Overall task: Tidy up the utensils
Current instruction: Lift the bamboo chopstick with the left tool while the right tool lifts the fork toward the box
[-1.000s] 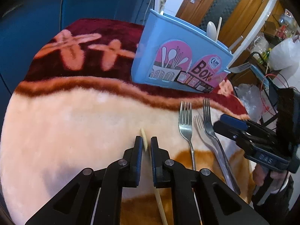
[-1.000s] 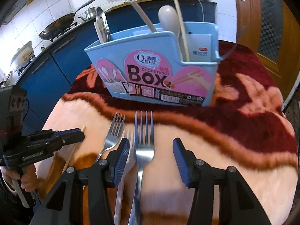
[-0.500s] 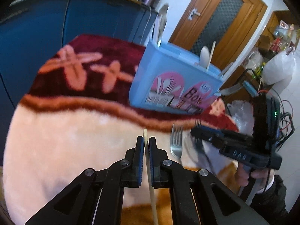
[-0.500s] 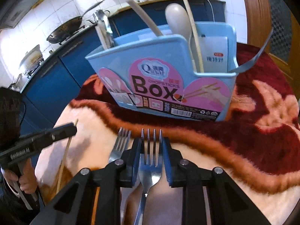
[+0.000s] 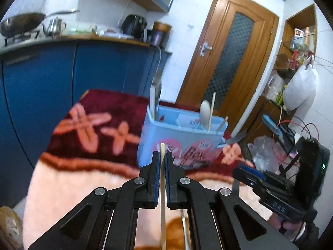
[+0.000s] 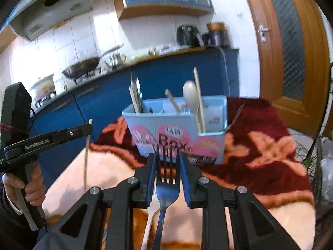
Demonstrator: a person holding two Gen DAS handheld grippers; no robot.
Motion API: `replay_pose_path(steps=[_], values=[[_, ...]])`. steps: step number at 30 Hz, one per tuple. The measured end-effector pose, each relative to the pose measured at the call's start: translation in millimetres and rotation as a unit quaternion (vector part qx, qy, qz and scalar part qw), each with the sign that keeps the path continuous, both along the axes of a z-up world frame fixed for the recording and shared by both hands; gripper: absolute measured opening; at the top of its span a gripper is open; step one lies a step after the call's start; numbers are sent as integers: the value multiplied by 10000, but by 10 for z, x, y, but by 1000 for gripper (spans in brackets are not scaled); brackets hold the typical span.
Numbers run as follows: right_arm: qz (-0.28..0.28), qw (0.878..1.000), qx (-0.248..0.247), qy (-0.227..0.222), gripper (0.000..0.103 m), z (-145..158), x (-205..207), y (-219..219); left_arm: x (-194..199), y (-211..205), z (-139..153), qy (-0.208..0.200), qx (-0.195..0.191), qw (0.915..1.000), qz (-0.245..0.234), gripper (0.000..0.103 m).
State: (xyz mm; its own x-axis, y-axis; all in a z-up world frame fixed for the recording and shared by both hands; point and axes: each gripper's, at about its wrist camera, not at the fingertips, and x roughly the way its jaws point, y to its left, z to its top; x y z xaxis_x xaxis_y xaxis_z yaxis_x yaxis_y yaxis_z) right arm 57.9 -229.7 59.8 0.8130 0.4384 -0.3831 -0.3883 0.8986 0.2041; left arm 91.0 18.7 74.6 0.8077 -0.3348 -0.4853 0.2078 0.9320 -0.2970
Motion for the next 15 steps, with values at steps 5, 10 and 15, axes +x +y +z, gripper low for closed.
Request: replay_pose_path(steps=[5,10,15], values=[[-291,9987,148,-388,25,124,-152,-112,7,-45,164,-272,61,9996,53,4],[-481,9976,145,-485,25,169,-175,-194,19,-65,292,-485,65,9987,114,4],[-580,9968,257,-490,25,143,-185,-253,13,-99,405,-736,186,9969,205,4]])
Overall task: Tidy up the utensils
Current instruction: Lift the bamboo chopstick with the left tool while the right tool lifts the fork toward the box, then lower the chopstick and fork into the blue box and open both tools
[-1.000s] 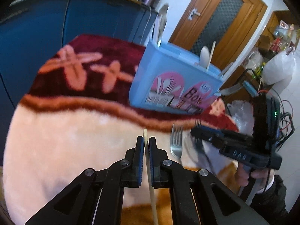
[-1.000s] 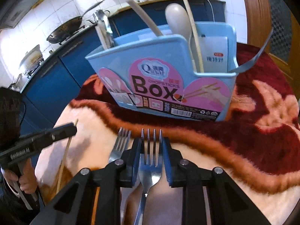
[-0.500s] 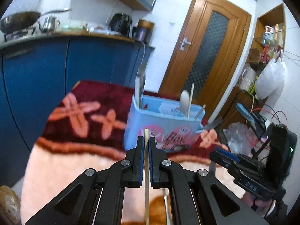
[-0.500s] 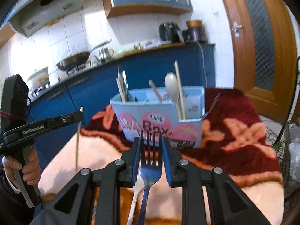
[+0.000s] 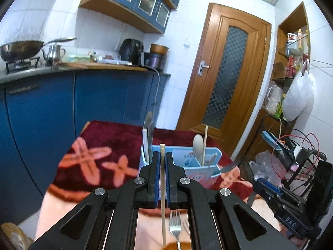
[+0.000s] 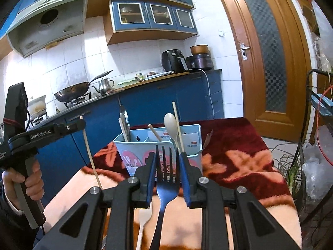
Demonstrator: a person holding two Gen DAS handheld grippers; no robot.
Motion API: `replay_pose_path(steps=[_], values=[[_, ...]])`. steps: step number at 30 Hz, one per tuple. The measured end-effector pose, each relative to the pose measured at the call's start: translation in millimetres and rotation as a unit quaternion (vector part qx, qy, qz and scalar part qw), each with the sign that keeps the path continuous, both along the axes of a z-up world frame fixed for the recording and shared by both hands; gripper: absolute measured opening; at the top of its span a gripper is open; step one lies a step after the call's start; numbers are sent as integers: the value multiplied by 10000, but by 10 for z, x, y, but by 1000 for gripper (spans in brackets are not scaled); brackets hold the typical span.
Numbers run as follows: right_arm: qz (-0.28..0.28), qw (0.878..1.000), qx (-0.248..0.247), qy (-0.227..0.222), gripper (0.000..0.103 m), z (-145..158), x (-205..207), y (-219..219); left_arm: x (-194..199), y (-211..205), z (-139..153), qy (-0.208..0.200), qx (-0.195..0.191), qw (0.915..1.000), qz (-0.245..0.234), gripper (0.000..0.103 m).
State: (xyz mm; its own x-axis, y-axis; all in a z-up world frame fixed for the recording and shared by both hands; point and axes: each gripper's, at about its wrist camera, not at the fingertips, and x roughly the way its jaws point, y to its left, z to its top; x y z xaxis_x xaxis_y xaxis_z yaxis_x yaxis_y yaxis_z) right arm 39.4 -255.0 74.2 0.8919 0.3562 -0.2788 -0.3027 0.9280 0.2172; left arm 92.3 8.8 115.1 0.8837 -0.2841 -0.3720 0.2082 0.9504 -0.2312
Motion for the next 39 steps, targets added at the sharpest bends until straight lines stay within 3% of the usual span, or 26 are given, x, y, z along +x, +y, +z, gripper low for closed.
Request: replay_pose_path(steps=[8,19,24,28,32,37,38,39], values=[[-351,9983,-159,-435,24,109,-119,-36,42,-13,400,-619,142,9978,168,4],[-583,9973,-94,-430,24,144,-74,-128,307,-47,834,-1126,117,9925,463,4],[-670,9966,-135,-463,23,163,-60,-147,535,-77,818,-1179,20,9914,565,4],[-775,9955,-186,-511,23,225,-42,-177,609,-116,718,-1291,168,9896,604,4],[-870,9937,-269,-658,21,350,-48,-198,733,-127,544,-1114,190,9915,640,4],[-1002,9897,-427,-926,16,539,-55,-209,841,-91,287,-810,55,9945,662,4],[-1006,9891,-447,-975,6,581,-48,-206,856,-89,239,-749,39,9950,657,4],[-1036,9884,-503,-994,5,620,-32,-198,867,-94,211,-706,32,9954,649,4]])
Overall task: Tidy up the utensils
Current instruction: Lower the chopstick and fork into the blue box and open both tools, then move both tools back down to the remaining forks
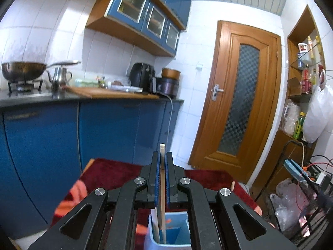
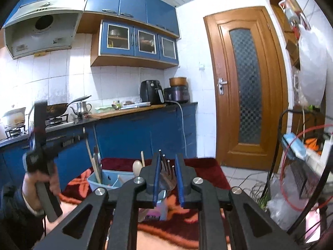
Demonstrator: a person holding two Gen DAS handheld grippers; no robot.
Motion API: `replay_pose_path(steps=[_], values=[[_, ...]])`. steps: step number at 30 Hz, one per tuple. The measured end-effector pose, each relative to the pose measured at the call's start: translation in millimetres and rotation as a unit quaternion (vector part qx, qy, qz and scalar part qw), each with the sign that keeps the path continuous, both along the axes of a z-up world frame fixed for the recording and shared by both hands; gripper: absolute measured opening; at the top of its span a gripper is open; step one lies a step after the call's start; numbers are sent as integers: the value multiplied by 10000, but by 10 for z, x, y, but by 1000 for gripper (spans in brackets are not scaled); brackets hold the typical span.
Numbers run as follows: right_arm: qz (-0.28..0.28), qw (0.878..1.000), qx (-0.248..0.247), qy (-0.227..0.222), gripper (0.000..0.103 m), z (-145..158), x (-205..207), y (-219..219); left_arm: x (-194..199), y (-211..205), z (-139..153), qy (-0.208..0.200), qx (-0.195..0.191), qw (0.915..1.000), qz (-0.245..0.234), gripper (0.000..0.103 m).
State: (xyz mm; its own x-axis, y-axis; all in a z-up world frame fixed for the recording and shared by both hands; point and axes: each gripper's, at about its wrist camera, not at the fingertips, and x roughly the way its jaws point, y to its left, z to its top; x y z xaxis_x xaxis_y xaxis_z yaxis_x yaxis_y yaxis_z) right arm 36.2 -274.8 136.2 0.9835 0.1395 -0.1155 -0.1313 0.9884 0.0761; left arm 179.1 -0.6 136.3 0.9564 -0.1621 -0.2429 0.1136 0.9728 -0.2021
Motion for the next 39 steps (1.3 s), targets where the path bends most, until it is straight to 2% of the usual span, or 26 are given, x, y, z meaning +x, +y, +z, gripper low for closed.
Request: replay_pose_path(steps=[10,16,19,24,27,29,31,35,39], values=[[-123,9990,-369,-209,5,299,181,83,-6,-59,-343,383,-5,9991,-185,4],[-373,9942,-951,-337,5,438,394,260,5,-41,-417,445,-48,9987,-227,4],[-417,9910,-1251,-252,4,404,550,375,3,-42,-435,445,-20,9987,-238,4],[-270,9875,-1537,202,4,171,839,532,13,-58,-459,509,85,9984,-234,6],[-65,9889,-1396,504,5,43,978,571,7,-71,-476,576,120,9979,-281,19],[68,9904,-1225,637,5,-21,1040,565,-14,-85,-481,569,143,9978,-315,35],[170,9923,-1001,704,5,-60,1069,532,-40,-99,-475,536,179,9978,-343,38],[301,9949,-572,773,17,-78,1061,442,-94,-142,-464,515,265,9974,-422,43],[390,9968,-231,665,21,-58,946,337,-144,-140,-452,554,276,9971,-446,43]])
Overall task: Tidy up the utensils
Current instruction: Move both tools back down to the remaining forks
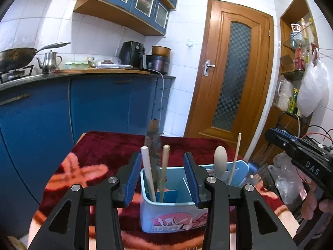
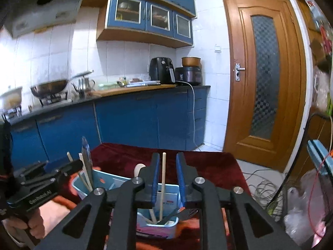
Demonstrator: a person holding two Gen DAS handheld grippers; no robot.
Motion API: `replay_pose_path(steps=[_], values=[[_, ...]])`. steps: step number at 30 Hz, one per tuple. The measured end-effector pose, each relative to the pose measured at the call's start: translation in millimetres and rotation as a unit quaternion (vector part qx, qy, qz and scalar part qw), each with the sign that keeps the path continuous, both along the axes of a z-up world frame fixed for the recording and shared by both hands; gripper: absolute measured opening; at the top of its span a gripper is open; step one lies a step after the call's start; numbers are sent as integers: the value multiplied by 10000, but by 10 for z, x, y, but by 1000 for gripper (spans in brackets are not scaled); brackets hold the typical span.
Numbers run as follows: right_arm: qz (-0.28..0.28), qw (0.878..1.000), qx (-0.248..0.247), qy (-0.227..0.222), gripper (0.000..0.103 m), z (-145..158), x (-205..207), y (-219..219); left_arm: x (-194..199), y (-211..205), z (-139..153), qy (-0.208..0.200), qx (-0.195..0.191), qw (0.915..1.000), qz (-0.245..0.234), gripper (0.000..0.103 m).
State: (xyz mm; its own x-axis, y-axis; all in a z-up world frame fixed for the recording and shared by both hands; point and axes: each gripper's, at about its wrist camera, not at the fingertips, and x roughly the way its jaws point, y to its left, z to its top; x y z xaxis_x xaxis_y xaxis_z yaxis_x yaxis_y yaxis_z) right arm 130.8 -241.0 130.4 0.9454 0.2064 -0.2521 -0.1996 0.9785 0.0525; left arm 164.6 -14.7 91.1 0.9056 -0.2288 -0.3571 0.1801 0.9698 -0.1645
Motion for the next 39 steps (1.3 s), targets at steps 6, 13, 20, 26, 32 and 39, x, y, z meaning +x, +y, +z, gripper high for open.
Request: replay_pose_path(steps=[6,13,20,26,32,39], values=[[37,9993,383,32,27,14,-239,-144,-151,-1,59,58,79,10000,3,43],[138,9976,577,344,30,-87,-527,-160,-414,-19,91,212,242,9995,-74,44],[236,9952,684,656,36,-251,-763,-124,-637,43,19,521,292,9982,-30,45],[316,9914,755,1023,42,-456,-897,-85,-768,76,-118,839,329,9959,14,45],[319,9881,736,1313,47,-690,-996,-89,-860,61,-295,1202,377,9920,-2,45],[263,9835,775,1612,48,-954,-1031,-158,-892,-75,-586,1685,454,9846,-136,45]])
